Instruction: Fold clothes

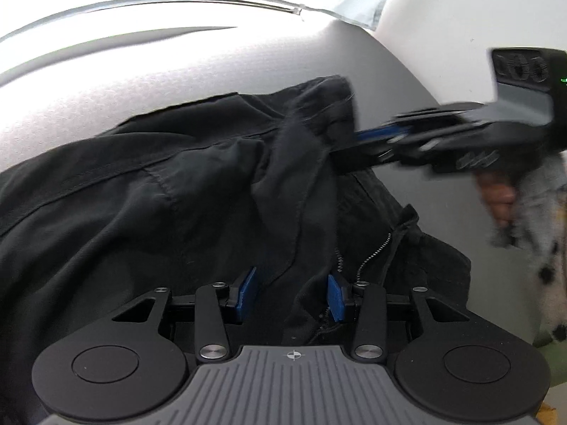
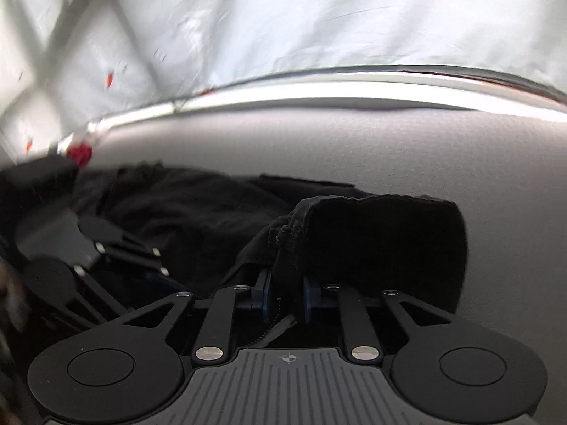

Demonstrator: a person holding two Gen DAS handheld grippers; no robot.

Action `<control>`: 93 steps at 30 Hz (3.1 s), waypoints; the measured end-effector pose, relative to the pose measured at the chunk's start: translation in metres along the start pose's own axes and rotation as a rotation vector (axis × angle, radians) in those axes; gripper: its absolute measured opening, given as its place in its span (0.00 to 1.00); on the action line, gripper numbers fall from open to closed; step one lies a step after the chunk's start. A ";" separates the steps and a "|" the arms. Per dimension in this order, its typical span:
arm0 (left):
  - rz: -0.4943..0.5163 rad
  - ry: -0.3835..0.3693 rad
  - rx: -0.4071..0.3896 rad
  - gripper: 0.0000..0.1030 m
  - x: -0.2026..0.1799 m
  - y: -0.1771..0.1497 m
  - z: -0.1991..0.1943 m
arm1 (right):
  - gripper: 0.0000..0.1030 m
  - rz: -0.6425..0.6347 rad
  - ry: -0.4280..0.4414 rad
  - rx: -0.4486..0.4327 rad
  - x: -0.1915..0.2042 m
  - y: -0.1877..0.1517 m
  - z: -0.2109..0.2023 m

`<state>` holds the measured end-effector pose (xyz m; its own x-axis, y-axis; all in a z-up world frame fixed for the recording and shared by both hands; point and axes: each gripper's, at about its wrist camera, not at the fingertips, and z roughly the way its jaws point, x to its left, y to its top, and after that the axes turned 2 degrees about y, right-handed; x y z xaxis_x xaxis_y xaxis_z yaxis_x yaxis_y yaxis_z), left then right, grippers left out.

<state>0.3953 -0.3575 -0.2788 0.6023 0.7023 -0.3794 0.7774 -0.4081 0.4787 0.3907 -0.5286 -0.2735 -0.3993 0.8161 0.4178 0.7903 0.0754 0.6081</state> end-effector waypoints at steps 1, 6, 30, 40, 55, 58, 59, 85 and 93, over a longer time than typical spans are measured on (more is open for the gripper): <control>-0.012 -0.014 -0.002 0.50 0.003 0.000 -0.002 | 0.19 0.136 0.033 -0.035 -0.002 -0.001 -0.016; -0.063 -0.048 0.003 0.51 0.005 -0.002 -0.012 | 0.13 0.343 -0.048 -0.076 0.006 -0.009 -0.038; -0.338 -0.165 0.101 0.49 0.040 0.017 -0.001 | 0.59 -0.345 0.049 0.091 -0.008 -0.004 0.032; -0.694 -0.223 -0.024 0.40 0.064 0.021 -0.005 | 0.68 -0.066 0.284 0.081 -0.055 0.001 0.053; -0.643 -0.154 0.069 0.40 0.061 0.018 0.002 | 0.17 -0.100 0.157 0.052 -0.014 -0.019 0.037; -0.585 -0.129 0.069 0.40 0.057 0.021 0.001 | 0.15 -0.006 0.020 0.013 0.002 -0.033 0.021; -0.565 -0.121 0.067 0.41 0.057 0.021 0.001 | 0.15 0.022 -0.018 0.007 0.007 -0.036 0.017; 0.015 0.202 0.116 0.46 -0.027 0.047 0.025 | 0.32 1.058 -0.093 -0.463 0.011 -0.174 -0.048; -0.003 0.166 0.127 0.45 -0.016 0.046 0.021 | 0.13 1.092 -0.171 -0.411 0.002 -0.166 -0.046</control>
<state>0.4251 -0.3998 -0.2680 0.5700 0.7858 -0.2403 0.8022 -0.4688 0.3697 0.2368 -0.5661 -0.3426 0.4886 0.4018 0.7745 0.4528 -0.8755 0.1686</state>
